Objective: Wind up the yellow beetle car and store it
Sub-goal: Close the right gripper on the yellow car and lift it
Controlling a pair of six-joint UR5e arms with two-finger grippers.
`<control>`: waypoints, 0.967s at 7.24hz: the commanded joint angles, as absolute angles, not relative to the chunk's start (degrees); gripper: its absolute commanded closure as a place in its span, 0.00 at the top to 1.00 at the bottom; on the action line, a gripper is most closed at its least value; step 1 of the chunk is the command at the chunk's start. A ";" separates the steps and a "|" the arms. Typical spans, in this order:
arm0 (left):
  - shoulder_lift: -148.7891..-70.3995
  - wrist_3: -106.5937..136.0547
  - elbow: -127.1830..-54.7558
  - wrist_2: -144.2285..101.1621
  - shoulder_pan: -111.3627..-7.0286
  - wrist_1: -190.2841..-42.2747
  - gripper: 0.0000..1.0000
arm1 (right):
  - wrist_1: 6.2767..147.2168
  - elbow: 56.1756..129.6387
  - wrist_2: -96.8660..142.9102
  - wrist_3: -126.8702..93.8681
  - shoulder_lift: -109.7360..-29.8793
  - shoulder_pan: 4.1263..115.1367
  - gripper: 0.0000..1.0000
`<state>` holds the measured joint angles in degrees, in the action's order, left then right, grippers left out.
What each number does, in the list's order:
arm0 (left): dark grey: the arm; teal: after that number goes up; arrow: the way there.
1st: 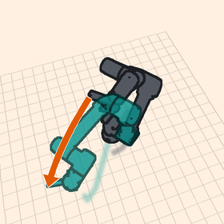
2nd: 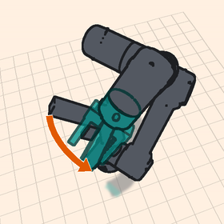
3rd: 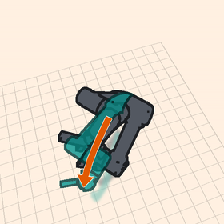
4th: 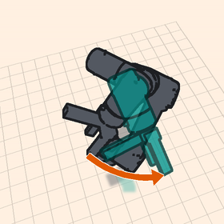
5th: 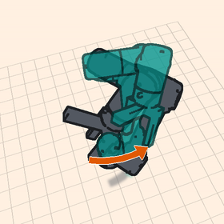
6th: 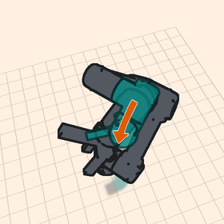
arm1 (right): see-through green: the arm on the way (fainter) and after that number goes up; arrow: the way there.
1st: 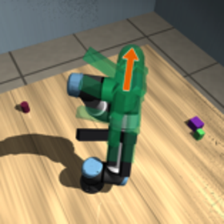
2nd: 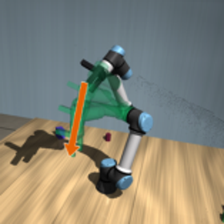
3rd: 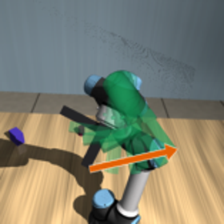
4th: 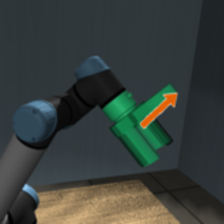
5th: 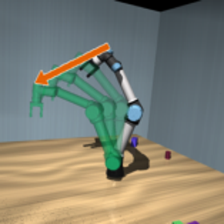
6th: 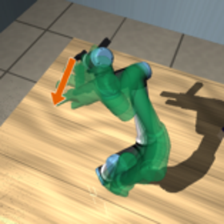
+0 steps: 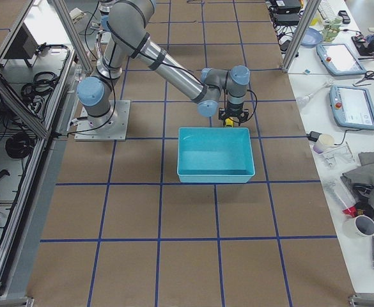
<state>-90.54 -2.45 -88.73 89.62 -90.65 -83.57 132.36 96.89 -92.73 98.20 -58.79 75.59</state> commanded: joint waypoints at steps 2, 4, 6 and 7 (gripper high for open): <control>-90.62 -2.55 -88.77 89.65 -90.27 -83.58 1.00 | 127.98 96.68 -92.99 98.35 -60.98 75.94 0.00; -90.53 -2.55 -88.77 89.56 -90.00 -83.58 1.00 | 123.09 94.76 -92.90 98.26 -66.15 77.25 0.00; -90.53 -2.55 -88.77 90.17 -89.83 -83.50 1.00 | 111.41 89.67 -93.08 99.48 -70.29 76.65 0.00; -90.53 -2.55 -88.77 90.18 -89.82 -83.67 1.00 | 110.66 89.82 -93.25 104.71 -71.01 74.38 0.00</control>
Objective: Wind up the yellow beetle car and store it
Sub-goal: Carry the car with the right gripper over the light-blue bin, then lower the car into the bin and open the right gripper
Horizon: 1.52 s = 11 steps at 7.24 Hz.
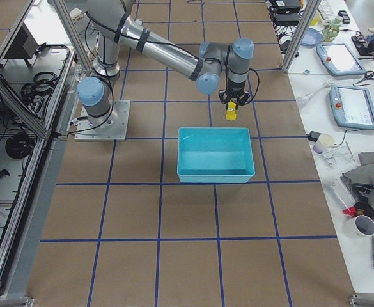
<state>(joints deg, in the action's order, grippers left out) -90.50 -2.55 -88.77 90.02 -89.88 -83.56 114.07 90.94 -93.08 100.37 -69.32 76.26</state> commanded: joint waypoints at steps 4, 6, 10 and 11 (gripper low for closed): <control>-90.62 -2.55 -88.86 90.09 -89.74 -83.58 1.00 | 122.45 98.74 -93.52 121.71 -70.32 58.83 0.00; -90.53 -2.55 -89.03 90.17 -89.74 -83.67 1.00 | 129.88 104.40 -93.34 124.36 -69.62 57.83 0.00; -90.53 -2.55 -89.12 90.18 -89.82 -83.67 1.00 | 127.81 103.54 -94.04 124.90 -69.77 57.83 1.00; -90.53 -2.55 -89.03 90.26 -89.82 -83.67 1.00 | 126.31 101.97 -93.96 123.94 -72.48 58.18 1.00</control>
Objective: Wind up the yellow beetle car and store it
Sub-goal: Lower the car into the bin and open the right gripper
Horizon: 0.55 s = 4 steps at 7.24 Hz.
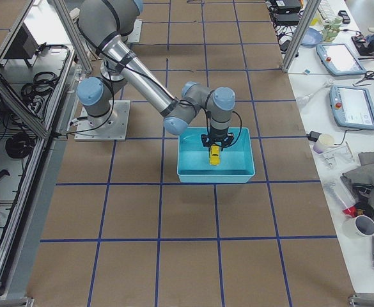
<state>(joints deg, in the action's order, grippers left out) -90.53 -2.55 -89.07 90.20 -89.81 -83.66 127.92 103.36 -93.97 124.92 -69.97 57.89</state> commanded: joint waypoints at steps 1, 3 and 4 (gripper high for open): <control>-90.53 -2.55 -89.03 90.18 -89.82 -83.58 1.00 | 120.47 98.91 -93.35 118.71 -74.77 58.53 1.00; -90.53 -2.55 -88.95 90.09 -89.74 -83.58 1.00 | 104.31 89.26 -93.34 102.56 -78.64 61.94 1.00; -90.53 -2.55 -89.12 90.26 -89.82 -83.58 1.00 | 96.32 85.12 -93.25 94.82 -80.66 65.36 1.00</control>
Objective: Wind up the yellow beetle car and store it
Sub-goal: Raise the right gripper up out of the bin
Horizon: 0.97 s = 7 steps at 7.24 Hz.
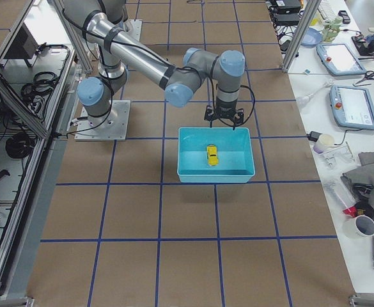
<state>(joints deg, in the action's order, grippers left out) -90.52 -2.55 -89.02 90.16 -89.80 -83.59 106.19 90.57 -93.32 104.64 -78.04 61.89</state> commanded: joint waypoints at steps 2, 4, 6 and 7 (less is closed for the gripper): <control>-90.53 -2.55 -89.03 90.09 -89.74 -83.58 1.00 | 86.71 82.18 -93.25 72.64 -86.80 74.04 1.00; -90.44 -2.64 -89.12 90.09 -89.74 -83.67 1.00 | 82.11 82.62 -93.17 51.69 -89.55 82.32 1.00; -90.44 -2.64 -89.12 90.09 -89.65 -83.67 1.00 | 82.26 82.53 -92.99 18.87 -88.95 88.91 1.00; -90.44 -2.64 -89.12 89.91 -89.65 -83.67 1.00 | 82.53 82.62 -92.90 9.59 -88.42 91.21 1.00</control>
